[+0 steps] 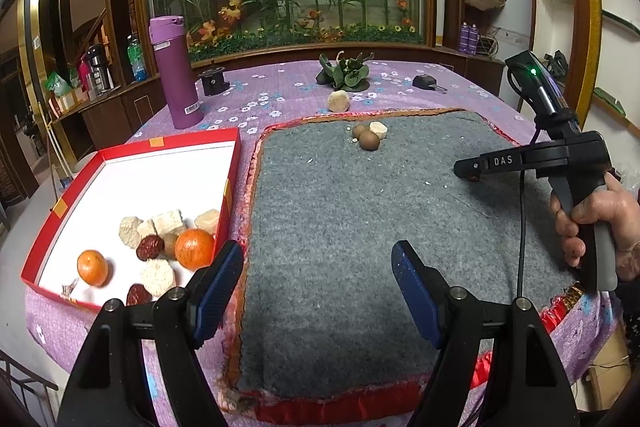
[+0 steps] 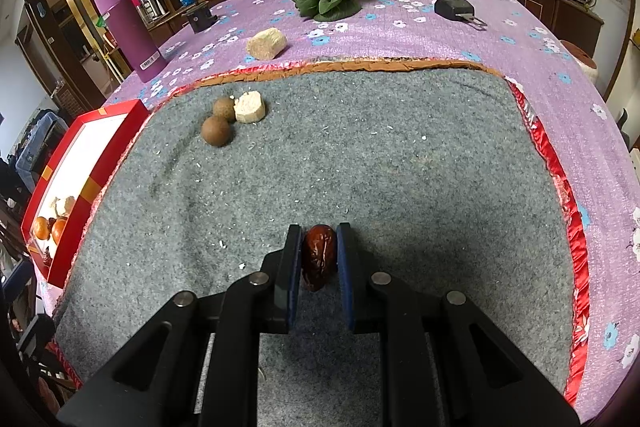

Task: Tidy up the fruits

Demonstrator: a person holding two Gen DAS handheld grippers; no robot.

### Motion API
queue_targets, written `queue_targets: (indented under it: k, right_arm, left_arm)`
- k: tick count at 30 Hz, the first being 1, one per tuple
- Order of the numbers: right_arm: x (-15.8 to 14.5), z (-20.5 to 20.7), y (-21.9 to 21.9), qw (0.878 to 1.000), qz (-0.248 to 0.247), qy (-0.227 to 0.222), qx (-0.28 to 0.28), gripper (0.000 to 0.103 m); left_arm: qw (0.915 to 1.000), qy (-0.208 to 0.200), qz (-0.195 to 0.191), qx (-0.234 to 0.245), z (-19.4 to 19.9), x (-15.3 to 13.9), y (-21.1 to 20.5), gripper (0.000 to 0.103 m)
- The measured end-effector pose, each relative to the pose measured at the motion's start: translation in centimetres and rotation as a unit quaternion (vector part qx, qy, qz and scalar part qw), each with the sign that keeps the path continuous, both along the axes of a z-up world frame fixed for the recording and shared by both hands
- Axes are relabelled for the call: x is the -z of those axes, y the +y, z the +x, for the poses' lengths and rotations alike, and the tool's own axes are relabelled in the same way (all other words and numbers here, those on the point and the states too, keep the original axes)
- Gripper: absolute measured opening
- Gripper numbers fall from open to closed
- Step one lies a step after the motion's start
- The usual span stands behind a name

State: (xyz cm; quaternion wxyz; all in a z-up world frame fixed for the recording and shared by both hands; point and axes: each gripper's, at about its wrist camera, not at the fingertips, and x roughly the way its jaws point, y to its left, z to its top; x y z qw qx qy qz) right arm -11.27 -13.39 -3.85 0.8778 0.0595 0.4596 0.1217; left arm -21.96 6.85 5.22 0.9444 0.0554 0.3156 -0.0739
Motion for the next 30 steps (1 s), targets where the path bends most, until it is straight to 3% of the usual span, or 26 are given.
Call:
queue_targets:
  k: [4,11,14,20,23,26,30]
  right_arm:
    - [-0.5,0.2,-0.4,0.999,0.034,0.008,-0.016,0.019]
    - [-4.1,4.0,-2.3,0.997,0.080,-0.023,-0.001,0.019]
    - [-3.1,6.5,-3.4,0.993,0.114,-0.013,0.014,0.019]
    - [-0.1,8.5,-5.6,0.979,0.200,0.017,0.027,0.019]
    - [-0.3,8.4,-6.0,0.978,0.208,0.015,0.024,0.019]
    - [0.0,8.5,-6.3,0.970,0.239,0.032,0.020,0.019]
    - [-0.2,8.4,-6.1,0.972,0.232,0.029,0.019,0.019]
  left_arm:
    - [0.9999,-0.003,0.006,0.011,1.5,-0.9,-0.3,0.077]
    - [0.9986,0.022,0.020,0.045,8.0,-1.3,-3.7,0.077]
    - [0.9971,0.054,0.023,0.049,11.5,0.0,-5.3,0.077]
    - [0.9915,0.084,0.077,0.063,15.8,2.4,-7.7,0.072]
    - [0.9891,0.099,0.084,0.070,17.1,3.1,-8.6,0.064]
    - [0.9883,0.108,0.081,0.070,17.9,3.5,-9.1,0.063]
    - [0.9896,0.112,0.070,0.059,18.6,3.8,-9.4,0.062]
